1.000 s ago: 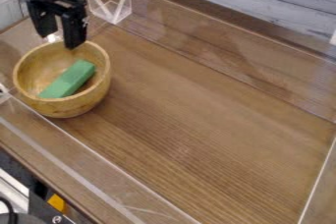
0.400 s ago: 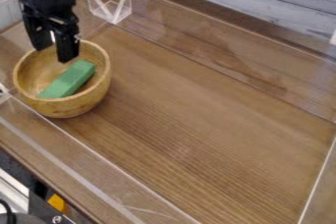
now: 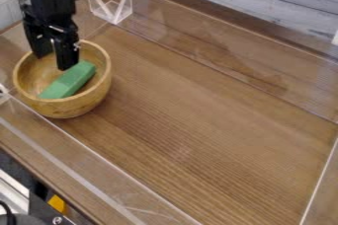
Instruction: Remove the green block from inside the brown bowl and put it on the table
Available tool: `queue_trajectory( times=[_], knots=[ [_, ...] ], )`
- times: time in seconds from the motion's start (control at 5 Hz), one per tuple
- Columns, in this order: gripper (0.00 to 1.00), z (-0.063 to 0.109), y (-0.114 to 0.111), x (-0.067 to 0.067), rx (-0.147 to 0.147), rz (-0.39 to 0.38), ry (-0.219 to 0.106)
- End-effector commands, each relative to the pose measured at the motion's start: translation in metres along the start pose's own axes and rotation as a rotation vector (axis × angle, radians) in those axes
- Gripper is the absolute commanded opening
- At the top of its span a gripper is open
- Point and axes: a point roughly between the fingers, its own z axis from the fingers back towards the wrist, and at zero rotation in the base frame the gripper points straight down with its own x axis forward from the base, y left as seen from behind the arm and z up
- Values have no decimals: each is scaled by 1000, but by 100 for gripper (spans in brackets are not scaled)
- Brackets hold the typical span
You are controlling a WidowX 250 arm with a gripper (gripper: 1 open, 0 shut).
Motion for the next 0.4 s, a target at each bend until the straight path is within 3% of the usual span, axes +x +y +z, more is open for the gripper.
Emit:
queue_trajectory(
  times=[0.0,0.2],
  knots=[
    [100,5,4,-1,13,3,-18],
    [100,3,2,-2,5,-6,-16]
  ],
)
